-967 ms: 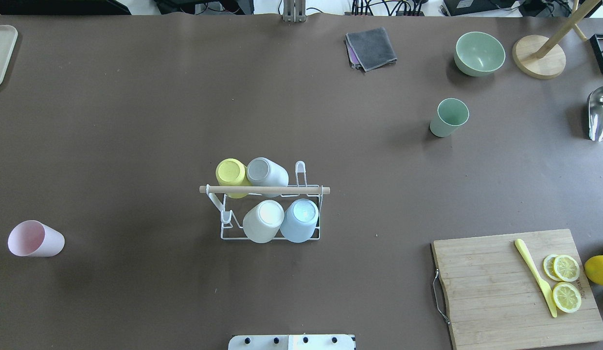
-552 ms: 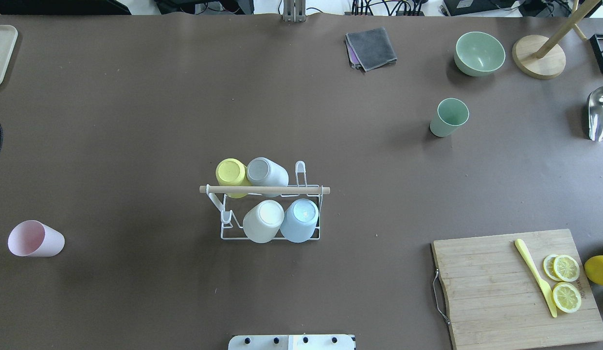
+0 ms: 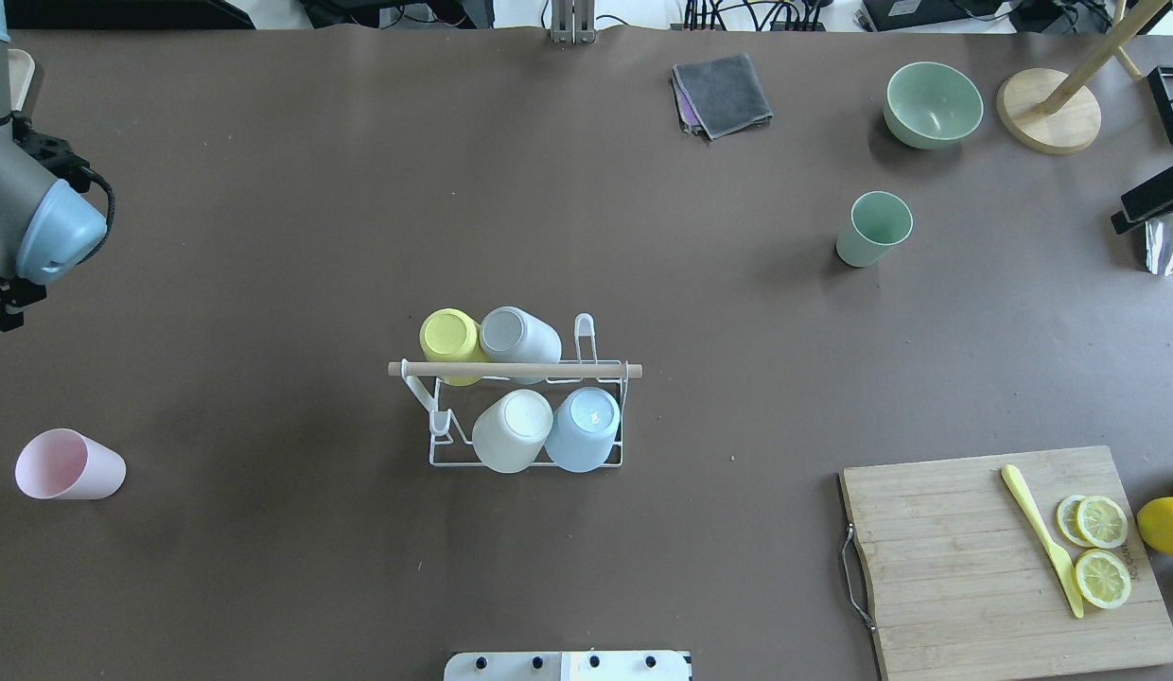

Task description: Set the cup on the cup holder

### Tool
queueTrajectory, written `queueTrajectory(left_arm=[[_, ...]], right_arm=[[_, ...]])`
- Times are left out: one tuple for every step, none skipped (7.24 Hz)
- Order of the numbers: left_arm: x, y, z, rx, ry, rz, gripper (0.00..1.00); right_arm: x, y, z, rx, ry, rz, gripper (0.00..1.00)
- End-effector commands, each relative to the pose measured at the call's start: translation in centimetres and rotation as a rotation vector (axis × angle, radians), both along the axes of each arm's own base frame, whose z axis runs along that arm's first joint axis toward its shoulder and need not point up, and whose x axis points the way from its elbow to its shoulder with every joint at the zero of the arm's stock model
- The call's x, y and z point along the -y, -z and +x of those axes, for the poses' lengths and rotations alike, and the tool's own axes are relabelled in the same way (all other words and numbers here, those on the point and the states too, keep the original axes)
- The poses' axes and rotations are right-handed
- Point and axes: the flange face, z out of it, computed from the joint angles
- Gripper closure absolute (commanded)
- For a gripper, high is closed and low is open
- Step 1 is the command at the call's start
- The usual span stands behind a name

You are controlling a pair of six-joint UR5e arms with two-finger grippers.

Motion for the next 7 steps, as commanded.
queueTrajectory(left_arm=[[1.5, 2.3, 2.7, -0.021, -0.026, 0.016, 0.02], [1.6, 3.2, 3.3, -0.063, -0.013, 0.017, 0.02], [1.2, 3.6, 4.1, -0.093, -0.016, 0.008, 0.03], [0.0, 3.4, 6.2, -0.097, -0.048, -0.001, 0.02], [-1.0, 3.3, 8.1, -0.117, -0.068, -0.018, 0.03], [-2.0, 2.6, 8.9, -0.185, -0.083, -0.052, 0.02], [-2.6, 2.1, 8.9, -0.190, -0.115, -0.072, 0.03]], right_arm=[[2.6, 4.6, -2.3, -0.008, 0.022, -0.063, 0.00], [2.9, 5.3, -4.0, -0.019, 0.048, -0.071, 0.00], [3.4, 4.6, -4.3, -0.025, 0.057, -0.081, 0.00], [5.1, 5.1, -5.5, -0.022, 0.066, -0.085, 0.00], [6.8, 5.9, -7.1, -0.021, 0.082, -0.082, 0.00], [8.4, 6.7, -8.7, -0.022, 0.090, -0.089, 0.00], [10.2, 7.1, -10.5, -0.026, 0.106, -0.101, 0.00]])
